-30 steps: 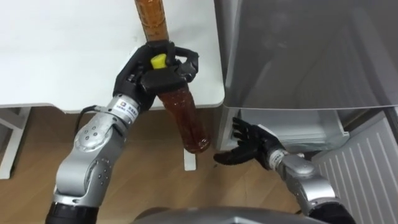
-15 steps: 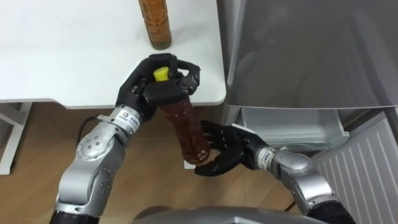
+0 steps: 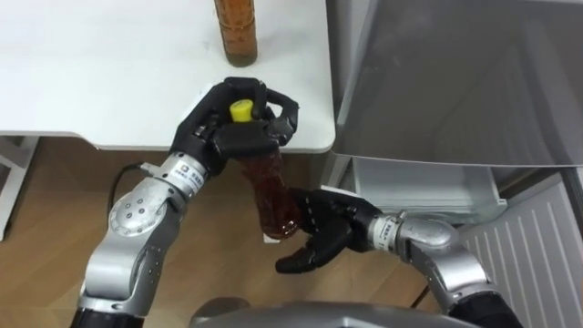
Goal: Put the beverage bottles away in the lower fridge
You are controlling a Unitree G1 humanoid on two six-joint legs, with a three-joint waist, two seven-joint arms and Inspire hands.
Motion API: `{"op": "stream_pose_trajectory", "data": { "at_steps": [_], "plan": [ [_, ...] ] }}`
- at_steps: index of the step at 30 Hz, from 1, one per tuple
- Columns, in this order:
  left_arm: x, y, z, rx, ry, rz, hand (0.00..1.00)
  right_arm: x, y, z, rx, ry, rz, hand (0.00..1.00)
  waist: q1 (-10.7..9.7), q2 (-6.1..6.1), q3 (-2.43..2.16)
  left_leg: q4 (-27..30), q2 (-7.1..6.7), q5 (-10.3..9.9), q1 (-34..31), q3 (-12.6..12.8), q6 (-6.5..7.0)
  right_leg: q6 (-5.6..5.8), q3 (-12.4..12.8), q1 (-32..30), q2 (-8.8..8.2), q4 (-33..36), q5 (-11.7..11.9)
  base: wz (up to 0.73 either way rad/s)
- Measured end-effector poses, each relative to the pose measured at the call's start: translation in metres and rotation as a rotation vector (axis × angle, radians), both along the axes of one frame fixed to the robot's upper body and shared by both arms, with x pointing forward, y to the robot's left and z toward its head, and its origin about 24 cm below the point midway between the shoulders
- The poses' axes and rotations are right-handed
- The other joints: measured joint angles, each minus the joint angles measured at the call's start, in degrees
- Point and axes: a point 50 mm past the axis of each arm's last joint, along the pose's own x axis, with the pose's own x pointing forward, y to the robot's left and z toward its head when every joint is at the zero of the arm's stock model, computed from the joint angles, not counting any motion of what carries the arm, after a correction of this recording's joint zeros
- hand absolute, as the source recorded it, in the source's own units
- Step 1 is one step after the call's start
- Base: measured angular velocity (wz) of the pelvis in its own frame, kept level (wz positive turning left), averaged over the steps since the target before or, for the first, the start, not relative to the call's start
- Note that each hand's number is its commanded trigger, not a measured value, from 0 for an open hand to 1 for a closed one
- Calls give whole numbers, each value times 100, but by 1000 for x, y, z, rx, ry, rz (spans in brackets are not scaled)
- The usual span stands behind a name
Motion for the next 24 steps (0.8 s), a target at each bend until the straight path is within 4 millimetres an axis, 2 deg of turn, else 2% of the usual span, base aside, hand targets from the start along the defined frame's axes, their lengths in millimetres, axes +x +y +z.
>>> {"op": "stream_pose_trajectory", "data": {
  "at_steps": [3, 10, 22, 24],
  "plan": [
    [0, -1, 1, -2, -13, -3, 100, 1, 2, 2, 28, 0, -11, 0, -5, -29, 20, 1, 0, 0, -11, 1, 0, 0, -1, -9, -2, 1, 0, 0],
    [-1, -5, 0, -4, -7, -22, 100, 2, 3, 5, 56, -3, -15, 0, -18, 4, 18, 26, 7, 0, -47, -31, 0, 0, -19, -47, 6, 30, 0, 0],
    [-7, -19, -23, -6, 92, -74, 100, -7, 6, -2, 54, 49, -10, 0, -43, 268, 2, 162, -8, -2, -129, -119, 0, -1, -85, -30, 3, 51, 0, 3],
    [-8, -21, -23, -9, 93, -87, 100, -7, 6, -2, 73, 56, -23, 60, -32, 283, -11, 171, -7, -2, -130, -114, 0, -4, -86, -30, 0, 60, 2, 0]
  ]
}}
